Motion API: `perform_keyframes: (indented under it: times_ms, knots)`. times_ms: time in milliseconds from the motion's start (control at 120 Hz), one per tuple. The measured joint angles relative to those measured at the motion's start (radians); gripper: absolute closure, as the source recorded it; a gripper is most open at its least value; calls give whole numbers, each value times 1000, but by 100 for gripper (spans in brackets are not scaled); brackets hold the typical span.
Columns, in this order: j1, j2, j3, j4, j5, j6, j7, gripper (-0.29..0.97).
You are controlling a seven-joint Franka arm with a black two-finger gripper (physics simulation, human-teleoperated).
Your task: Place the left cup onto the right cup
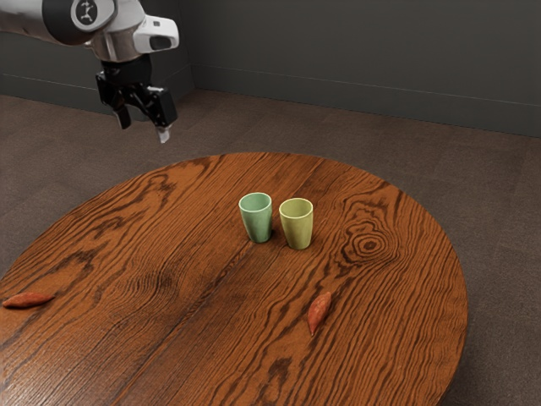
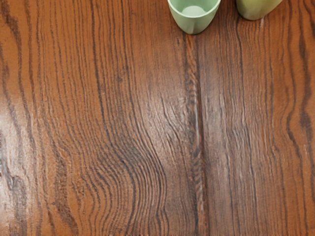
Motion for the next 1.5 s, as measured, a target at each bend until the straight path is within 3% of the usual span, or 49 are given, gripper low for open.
perform_keyframes:
  times_ms: [125,242,425,633,925,1200,1500]
  knots:
    - [11,18,0,13,-3,-30,-1,0]
    - [19,142,-2,122,6,-45,-2,0]
    - [42,448,-9,474,40,-83,-1,0]
    - [33,678,-48,762,69,-135,0,0]
    - [59,739,-49,670,70,-101,-3,0]
    - [61,833,-62,678,69,-56,-6,0]
    - [52,863,-67,678,66,-1,-8,0]
